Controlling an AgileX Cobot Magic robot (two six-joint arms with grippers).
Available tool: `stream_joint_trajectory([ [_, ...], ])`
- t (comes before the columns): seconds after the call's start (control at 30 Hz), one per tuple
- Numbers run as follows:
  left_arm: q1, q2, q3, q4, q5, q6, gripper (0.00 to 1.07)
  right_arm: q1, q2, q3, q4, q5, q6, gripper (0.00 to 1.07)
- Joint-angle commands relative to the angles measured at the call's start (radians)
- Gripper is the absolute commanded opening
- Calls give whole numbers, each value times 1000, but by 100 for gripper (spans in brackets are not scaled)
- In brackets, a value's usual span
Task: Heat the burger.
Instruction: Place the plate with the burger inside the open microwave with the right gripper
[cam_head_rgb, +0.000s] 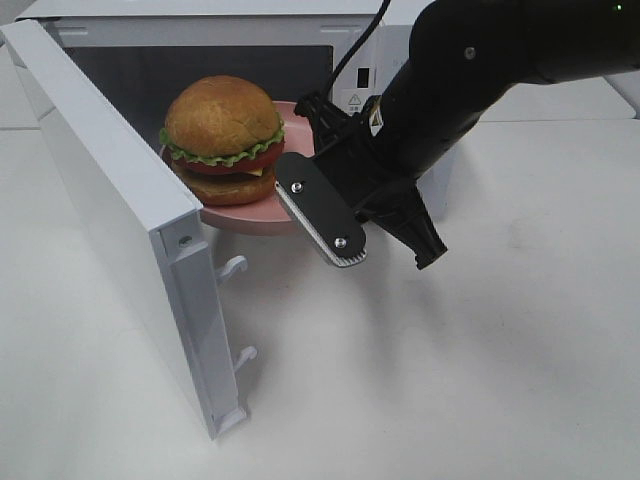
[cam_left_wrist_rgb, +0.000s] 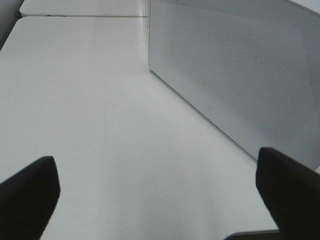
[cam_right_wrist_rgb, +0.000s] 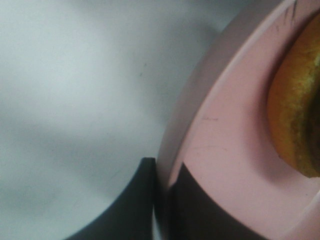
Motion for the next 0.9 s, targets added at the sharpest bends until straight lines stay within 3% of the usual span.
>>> stream_joint_trajectory([
  [0.03, -5, -16, 0, -2, -13, 1, 102, 3, 27, -59, 9, -39, 19, 0],
  [0.9, -5, -16, 0, -2, -13, 1, 102, 3, 250, -363, -80, 52, 182, 0],
])
